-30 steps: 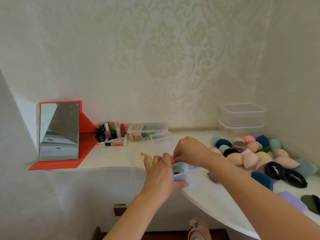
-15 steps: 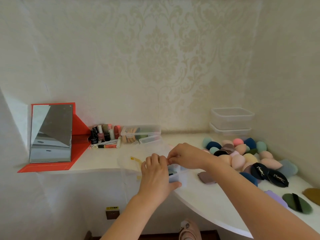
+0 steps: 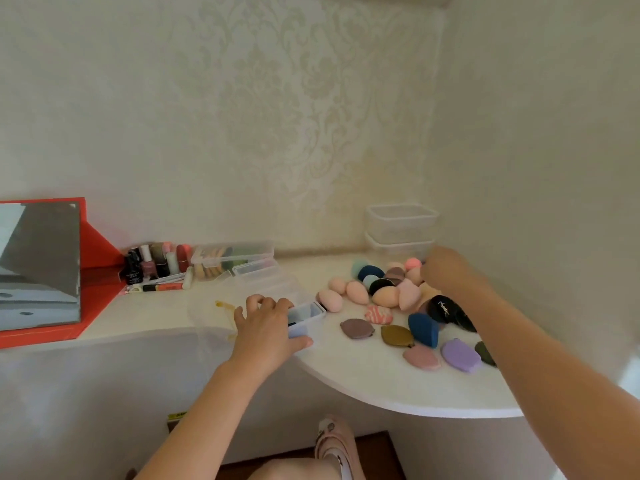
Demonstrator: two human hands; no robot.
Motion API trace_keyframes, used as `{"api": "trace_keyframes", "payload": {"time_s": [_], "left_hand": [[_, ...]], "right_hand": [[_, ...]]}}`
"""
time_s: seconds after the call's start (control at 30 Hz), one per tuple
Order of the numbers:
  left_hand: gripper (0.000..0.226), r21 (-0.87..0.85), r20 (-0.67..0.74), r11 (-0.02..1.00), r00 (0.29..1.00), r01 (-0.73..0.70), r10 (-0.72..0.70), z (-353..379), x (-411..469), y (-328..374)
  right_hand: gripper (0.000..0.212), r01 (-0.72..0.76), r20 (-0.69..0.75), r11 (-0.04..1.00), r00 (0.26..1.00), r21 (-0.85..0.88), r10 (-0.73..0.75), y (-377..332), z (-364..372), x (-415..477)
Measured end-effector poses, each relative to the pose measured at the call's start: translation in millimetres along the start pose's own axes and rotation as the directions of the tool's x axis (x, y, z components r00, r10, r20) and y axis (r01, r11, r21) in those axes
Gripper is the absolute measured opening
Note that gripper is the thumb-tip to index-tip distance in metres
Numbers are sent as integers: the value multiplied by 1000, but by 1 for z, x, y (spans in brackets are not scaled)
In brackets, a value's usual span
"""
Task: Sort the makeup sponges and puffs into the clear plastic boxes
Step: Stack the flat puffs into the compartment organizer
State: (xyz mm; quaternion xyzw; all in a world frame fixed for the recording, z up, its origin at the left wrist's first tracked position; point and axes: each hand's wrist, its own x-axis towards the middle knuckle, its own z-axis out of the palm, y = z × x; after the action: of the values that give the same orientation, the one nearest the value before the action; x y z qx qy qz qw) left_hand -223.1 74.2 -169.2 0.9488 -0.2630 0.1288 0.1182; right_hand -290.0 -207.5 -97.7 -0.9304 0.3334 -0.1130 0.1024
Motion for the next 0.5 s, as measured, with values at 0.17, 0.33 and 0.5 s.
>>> {"api": "trace_keyframes", "payload": {"time_s": [0.17,0.33,0.5], "left_hand": [[64,-50,-13,999,1000,-4,4,0,-1,2],[64,-50,-19,999,1000,-12,11,0,-3,1],[68,-39,-11,999,1000,-12,12,-1,-2,1]], "right_hand": [[26,-134,-40,943,991,-303,128,55,12,0],[29,-251,-102,948,967,-195,235,84,33,-6],[28,-249,-181,964,956,-91,230,90,37,-7]]}}
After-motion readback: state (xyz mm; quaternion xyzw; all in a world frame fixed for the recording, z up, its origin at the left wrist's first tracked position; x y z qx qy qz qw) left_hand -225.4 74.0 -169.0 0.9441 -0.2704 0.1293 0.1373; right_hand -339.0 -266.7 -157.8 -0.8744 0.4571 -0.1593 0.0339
